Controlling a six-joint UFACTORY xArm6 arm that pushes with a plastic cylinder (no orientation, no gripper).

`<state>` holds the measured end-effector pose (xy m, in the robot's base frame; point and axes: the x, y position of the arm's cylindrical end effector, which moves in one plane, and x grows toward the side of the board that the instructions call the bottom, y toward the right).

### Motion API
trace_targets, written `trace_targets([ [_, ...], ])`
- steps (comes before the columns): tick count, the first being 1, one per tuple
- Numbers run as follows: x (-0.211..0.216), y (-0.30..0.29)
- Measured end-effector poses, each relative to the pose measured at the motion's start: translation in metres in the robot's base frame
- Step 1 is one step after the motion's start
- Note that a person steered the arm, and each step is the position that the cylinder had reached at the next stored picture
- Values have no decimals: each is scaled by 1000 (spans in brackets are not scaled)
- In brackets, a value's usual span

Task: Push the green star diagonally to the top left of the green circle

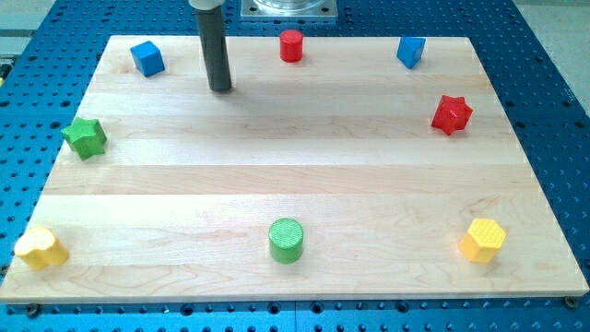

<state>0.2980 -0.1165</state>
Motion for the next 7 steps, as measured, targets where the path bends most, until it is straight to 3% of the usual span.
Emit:
trace_targets([
  [1,-36,-31],
  [2,-26,-52],
  [3,12,-35],
  [5,65,-171],
  [6,91,-189],
  [7,131,-159],
])
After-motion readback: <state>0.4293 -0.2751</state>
